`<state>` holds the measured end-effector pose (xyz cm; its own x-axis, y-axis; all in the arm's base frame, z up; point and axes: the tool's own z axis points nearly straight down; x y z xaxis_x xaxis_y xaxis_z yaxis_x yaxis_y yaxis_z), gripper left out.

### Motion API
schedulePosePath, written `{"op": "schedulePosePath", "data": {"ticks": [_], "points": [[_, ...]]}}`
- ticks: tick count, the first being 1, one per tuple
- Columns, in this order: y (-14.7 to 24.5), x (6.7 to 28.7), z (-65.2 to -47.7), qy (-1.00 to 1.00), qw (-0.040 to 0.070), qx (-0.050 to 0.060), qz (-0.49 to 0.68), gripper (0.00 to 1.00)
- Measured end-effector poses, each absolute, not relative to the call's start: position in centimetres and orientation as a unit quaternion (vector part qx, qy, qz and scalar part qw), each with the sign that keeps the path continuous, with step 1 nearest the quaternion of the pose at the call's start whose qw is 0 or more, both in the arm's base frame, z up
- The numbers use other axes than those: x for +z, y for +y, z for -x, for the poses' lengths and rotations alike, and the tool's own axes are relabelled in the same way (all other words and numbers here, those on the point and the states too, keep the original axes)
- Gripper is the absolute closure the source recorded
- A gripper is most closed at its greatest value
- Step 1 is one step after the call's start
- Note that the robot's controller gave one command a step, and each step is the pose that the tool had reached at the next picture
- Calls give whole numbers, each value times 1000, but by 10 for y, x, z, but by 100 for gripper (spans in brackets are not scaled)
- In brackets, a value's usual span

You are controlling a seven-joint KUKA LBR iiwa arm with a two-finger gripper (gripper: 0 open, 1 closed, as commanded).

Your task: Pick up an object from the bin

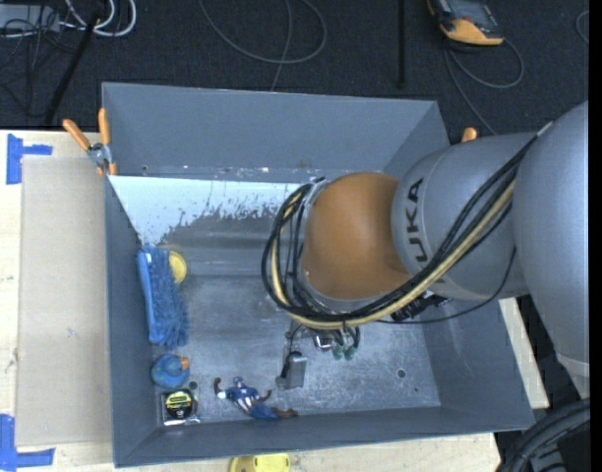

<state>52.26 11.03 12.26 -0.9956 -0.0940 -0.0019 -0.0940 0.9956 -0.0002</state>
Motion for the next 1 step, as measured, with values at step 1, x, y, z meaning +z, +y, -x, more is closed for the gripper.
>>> {"op": "schedulePosePath", "data": {"ticks": [1], "points": [[192,132,-486,999,0,3,51,0]]}}
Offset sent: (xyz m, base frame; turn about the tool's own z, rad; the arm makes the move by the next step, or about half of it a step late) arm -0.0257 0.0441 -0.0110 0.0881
